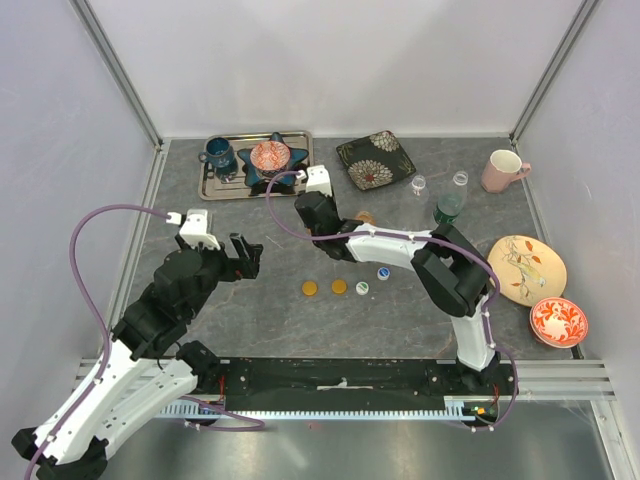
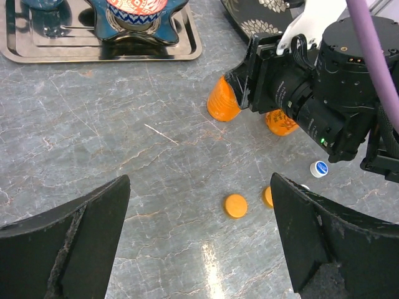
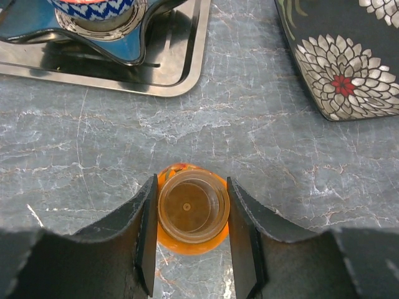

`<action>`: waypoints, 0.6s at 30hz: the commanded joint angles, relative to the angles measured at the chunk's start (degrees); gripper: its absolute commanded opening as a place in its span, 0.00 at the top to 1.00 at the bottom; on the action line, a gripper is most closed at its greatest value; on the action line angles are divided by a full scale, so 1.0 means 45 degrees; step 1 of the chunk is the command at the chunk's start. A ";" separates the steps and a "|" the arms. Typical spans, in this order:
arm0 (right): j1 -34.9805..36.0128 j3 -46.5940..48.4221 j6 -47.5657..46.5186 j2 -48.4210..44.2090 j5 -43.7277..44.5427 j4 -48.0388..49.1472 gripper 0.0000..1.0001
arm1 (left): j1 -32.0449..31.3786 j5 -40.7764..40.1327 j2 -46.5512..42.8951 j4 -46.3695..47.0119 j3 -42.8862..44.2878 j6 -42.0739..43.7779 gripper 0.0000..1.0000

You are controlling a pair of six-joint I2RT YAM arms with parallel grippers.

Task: Unscrew the bottle caps

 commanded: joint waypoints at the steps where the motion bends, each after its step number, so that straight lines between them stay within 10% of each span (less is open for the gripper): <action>1: -0.0163 0.0574 0.0492 0.0017 0.0215 -0.0121 0.88 | -0.0002 0.0013 0.0121 0.0480 0.0029 0.0537 0.01; 7: -0.0183 0.0301 0.0766 -0.0510 -0.0254 -0.0416 0.26 | -0.0002 0.0110 0.0394 0.0616 0.0107 0.0538 0.01; 12: -0.0183 0.0534 0.0923 -0.1564 -0.0469 -0.0670 0.03 | -0.0002 0.0032 0.0415 0.0597 0.0146 0.0518 0.01; 18: -0.0183 0.1744 0.0883 -0.3866 -0.0724 -0.1859 0.02 | -0.0002 -0.0007 0.0473 0.0558 0.0244 0.0479 0.01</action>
